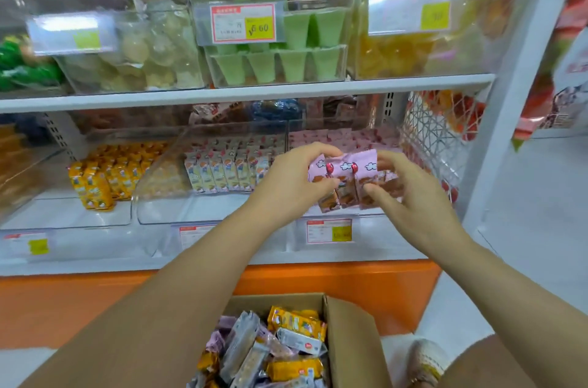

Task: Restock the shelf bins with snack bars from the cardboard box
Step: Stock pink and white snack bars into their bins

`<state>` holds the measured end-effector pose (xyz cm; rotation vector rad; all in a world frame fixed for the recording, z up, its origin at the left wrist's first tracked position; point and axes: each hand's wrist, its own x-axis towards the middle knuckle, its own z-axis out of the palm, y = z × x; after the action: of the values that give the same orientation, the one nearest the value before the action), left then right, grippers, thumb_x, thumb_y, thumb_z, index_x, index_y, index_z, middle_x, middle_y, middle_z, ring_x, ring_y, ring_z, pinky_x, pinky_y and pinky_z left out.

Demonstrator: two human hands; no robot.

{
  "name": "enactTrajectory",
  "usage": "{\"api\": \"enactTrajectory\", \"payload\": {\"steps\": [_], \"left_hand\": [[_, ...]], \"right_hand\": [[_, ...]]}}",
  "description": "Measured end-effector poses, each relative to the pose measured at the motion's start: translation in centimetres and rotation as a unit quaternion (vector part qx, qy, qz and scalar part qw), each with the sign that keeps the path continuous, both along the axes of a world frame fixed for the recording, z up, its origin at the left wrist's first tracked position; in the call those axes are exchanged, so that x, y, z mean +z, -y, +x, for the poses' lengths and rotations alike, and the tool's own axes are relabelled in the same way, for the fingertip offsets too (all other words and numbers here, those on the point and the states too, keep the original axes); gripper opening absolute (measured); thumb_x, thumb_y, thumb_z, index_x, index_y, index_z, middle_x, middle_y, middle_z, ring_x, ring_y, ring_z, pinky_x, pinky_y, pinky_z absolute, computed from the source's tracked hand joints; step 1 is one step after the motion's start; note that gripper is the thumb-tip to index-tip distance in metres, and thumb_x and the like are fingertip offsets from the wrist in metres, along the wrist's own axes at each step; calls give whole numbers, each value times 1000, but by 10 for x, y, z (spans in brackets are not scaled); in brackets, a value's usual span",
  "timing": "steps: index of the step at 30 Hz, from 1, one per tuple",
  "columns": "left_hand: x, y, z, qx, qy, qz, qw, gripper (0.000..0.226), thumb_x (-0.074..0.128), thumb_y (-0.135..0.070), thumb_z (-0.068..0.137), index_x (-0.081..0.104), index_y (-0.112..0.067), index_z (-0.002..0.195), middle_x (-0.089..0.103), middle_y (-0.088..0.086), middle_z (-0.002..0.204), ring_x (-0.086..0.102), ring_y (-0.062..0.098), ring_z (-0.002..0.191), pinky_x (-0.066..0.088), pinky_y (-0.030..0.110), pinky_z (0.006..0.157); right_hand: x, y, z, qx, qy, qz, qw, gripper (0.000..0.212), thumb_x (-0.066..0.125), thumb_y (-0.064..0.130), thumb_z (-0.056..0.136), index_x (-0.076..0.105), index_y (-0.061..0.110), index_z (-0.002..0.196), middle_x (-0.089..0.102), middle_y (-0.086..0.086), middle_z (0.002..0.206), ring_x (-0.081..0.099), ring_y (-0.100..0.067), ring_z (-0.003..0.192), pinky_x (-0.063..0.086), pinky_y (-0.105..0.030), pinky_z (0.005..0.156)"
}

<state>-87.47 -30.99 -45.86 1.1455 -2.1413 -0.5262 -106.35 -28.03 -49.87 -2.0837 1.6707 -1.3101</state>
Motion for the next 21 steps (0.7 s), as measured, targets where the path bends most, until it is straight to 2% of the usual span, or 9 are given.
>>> {"api": "enactTrajectory", "payload": {"steps": [2,5,7,9,11,13,15,19,21], "left_hand": [[-5,19,-18,0,35,6,999,37,66,-22,88,57,-30,123,54,-9,129,46,5,117,29,15,87],[-14,47,-44,-8,79,17,997,37,66,-22,87,58,-28,122,53,-6,132,45,10,123,28,16,88],[-22,65,-58,-19,94,30,995,37,66,-20,86,58,-25,122,53,-6,133,44,11,124,27,13,84],[-31,81,-69,-25,104,46,993,38,67,-20,85,59,-24,122,54,-5,134,46,12,125,29,14,85],[-39,94,-77,-29,105,64,992,37,68,-20,85,59,-25,121,53,-4,136,48,14,124,32,16,86],[-44,106,-86,-32,99,81,991,38,68,-19,86,59,-25,122,50,-3,140,49,15,124,32,13,83],[-49,116,-95,-33,102,89,990,39,67,-19,86,58,-24,124,48,-3,142,46,14,126,30,12,81],[-64,131,-116,-26,147,93,984,41,66,-19,88,55,-20,128,49,5,140,50,20,122,38,24,95],[-70,136,-123,-11,164,79,983,46,62,-19,91,50,-16,135,52,10,136,52,24,119,40,29,95]], "right_hand": [[-5,12,-14,-14,-13,18,1000,41,63,25,89,48,29,127,60,10,113,64,-8,78,45,-28,66],[-7,32,-34,-42,-64,54,996,47,61,25,90,40,30,132,63,3,104,62,-14,71,44,-31,63],[-8,44,-45,-54,-113,82,989,51,61,23,90,38,30,134,64,-3,101,62,-23,76,46,-35,65],[-8,56,-53,-68,-176,100,977,47,62,23,89,42,27,131,63,-3,97,61,-28,88,41,-33,67],[-8,69,-59,-100,-261,93,956,44,64,26,87,48,25,128,64,-3,100,55,-29,103,33,-33,75],[-9,82,-65,-140,-349,88,923,44,65,31,86,51,27,128,62,-1,118,44,-27,117,28,-37,92],[-10,96,-69,-173,-403,87,895,43,64,33,86,53,26,127,54,-1,126,36,-27,122,24,-40,100],[-15,114,-74,-200,-406,82,888,41,63,23,84,58,23,124,47,-5,124,34,-28,117,27,-38,94],[-16,117,-76,-207,-396,77,891,40,62,16,83,59,21,122,47,-6,124,34,-29,115,28,-38,92]]}}
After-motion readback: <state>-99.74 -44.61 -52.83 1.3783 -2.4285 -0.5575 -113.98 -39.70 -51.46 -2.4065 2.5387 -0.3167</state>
